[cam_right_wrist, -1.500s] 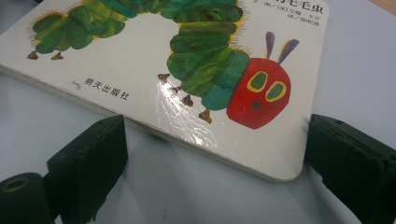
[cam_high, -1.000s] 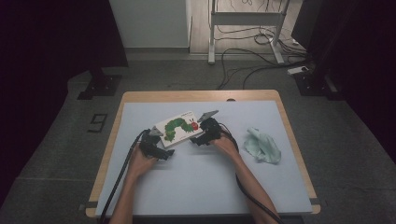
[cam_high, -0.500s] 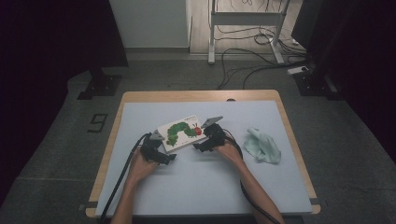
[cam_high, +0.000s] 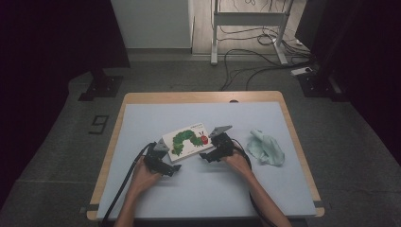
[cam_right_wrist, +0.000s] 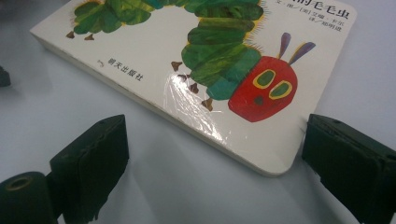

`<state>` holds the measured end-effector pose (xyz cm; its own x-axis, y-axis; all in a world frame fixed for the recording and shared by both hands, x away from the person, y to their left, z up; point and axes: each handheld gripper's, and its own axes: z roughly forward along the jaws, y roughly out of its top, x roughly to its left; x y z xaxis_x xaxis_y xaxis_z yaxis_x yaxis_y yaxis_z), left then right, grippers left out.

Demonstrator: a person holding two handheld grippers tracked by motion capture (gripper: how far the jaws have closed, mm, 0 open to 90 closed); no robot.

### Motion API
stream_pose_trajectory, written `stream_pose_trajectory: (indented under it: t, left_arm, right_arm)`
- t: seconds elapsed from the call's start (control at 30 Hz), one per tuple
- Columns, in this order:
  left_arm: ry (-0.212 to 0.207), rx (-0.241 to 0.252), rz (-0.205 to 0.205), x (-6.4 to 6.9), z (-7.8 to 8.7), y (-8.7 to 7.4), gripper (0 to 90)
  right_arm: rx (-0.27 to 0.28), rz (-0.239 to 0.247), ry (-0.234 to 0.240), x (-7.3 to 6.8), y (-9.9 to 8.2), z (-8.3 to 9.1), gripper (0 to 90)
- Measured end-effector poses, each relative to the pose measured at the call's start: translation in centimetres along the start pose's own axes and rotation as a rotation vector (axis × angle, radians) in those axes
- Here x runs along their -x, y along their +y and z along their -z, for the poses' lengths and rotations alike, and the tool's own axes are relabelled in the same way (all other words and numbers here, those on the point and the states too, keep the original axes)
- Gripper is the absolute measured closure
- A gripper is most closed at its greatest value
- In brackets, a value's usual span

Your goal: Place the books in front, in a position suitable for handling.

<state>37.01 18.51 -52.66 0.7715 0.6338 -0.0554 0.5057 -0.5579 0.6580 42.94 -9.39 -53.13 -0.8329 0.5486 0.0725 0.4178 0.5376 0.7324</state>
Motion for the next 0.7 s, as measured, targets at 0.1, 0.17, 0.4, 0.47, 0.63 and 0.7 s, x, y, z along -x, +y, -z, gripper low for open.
stream_pose_trajectory:
  t: [0.1,0.17,0.4,0.47,0.63,0.7]
  left_arm:
    - [-0.014,-0.001,-0.01,0.8,0.2,-0.3,0.0]
    - [-0.022,0.0,-0.013,1.2,0.3,-0.4,0.0]
    - [-0.035,-0.003,-0.039,3.1,0.7,-1.0,0.0]
    - [-0.038,0.007,-0.037,3.7,0.8,-1.3,0.0]
    - [-0.035,0.001,-0.053,5.1,0.9,-1.6,0.0]
    - [-0.04,-0.002,-0.06,5.6,1.0,-1.7,0.0]
  right_arm:
    - [-0.006,-0.009,-0.006,-0.5,-0.4,0.5,6.6]
    - [-0.005,-0.013,-0.008,-0.8,-0.7,0.8,6.6]
    - [-0.007,-0.016,0.0,-1.8,-2.0,2.1,6.6]
    - [-0.001,-0.018,0.004,-2.1,-2.4,2.5,6.6]
    - [0.004,-0.026,0.006,-2.8,-3.3,3.3,6.5]
    - [0.006,-0.029,0.008,-3.0,-3.6,3.6,6.5]
